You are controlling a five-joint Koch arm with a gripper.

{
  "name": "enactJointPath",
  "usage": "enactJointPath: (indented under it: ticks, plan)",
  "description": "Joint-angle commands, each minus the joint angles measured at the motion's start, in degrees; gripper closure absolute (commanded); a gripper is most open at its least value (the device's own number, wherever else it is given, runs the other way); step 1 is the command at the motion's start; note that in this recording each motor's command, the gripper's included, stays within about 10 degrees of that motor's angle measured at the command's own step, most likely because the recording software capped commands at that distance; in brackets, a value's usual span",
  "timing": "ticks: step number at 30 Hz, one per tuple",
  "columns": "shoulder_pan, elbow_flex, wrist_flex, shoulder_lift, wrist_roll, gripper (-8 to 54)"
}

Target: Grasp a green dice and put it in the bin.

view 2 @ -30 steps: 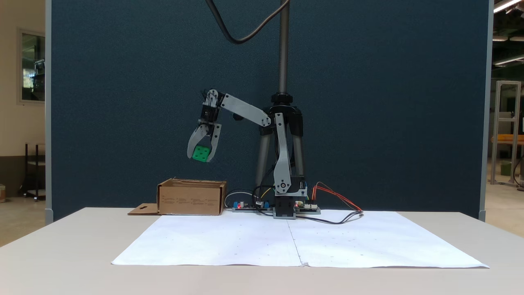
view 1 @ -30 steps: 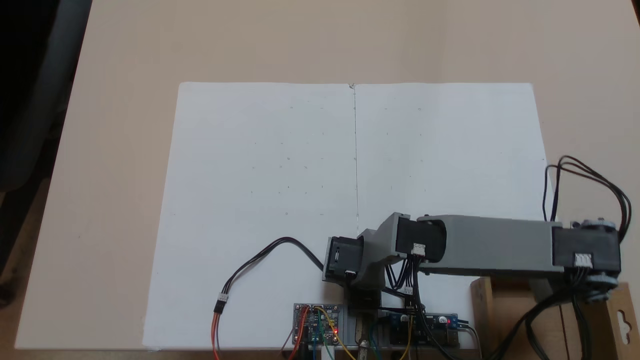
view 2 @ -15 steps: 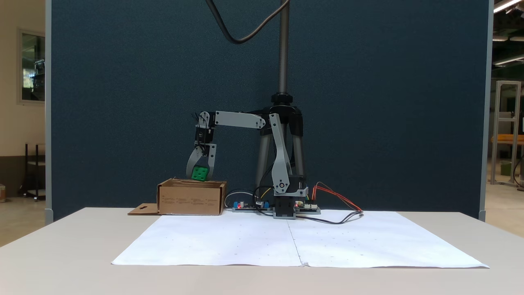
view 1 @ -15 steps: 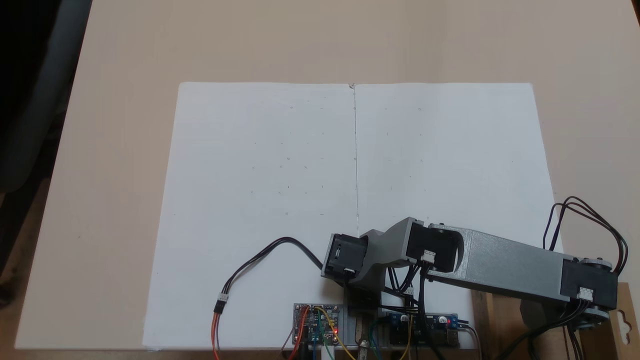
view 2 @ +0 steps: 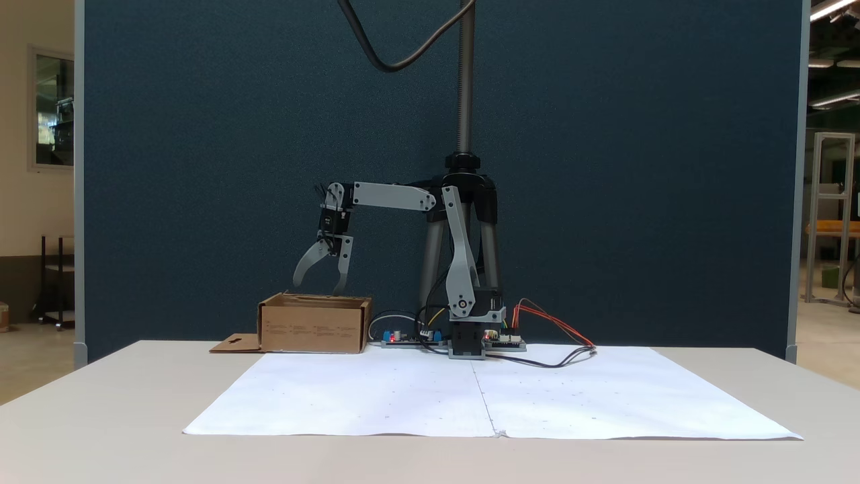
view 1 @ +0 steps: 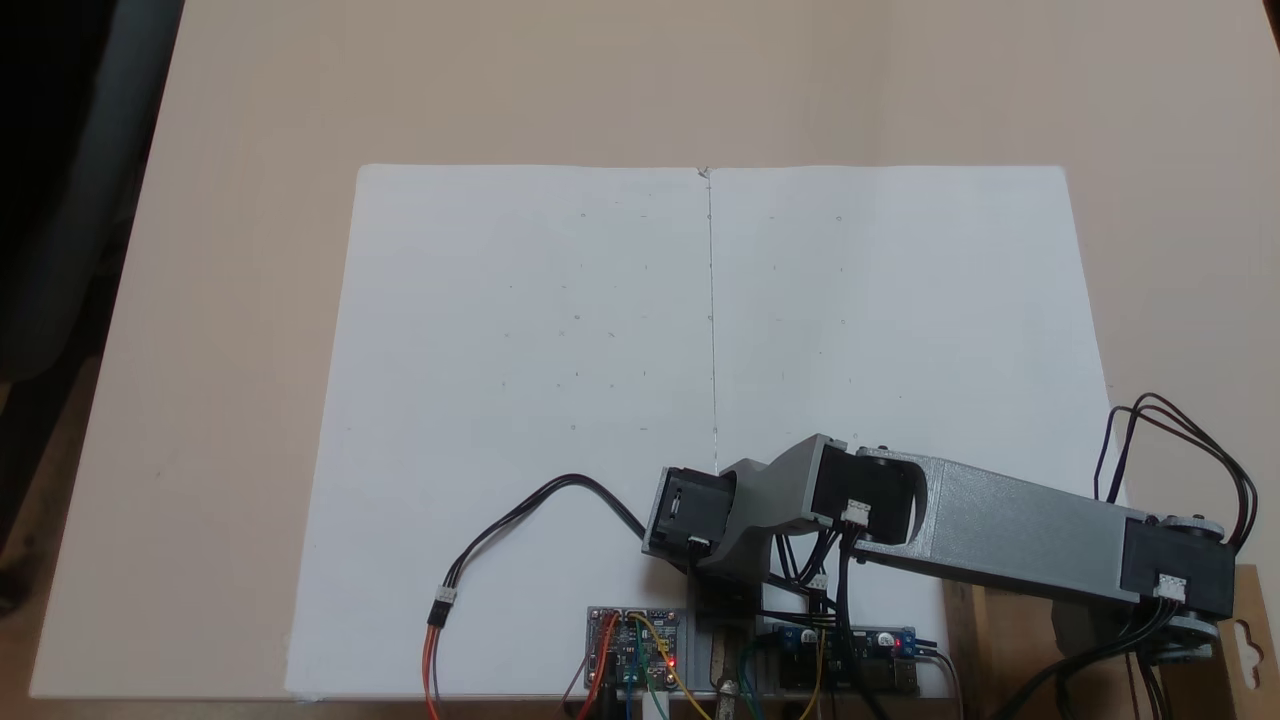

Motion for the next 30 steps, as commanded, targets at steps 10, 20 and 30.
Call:
enactJointPath:
  ticks: [10,20,30]
  plan:
    - [-7.0,-0.9,-6.7,12.4,17.8,6.2]
    - [-26.2,-0.8,-6.7,18.5,24.9,6.2]
    - [-51.2,-0.8,-6.9,22.0,27.7,3.6]
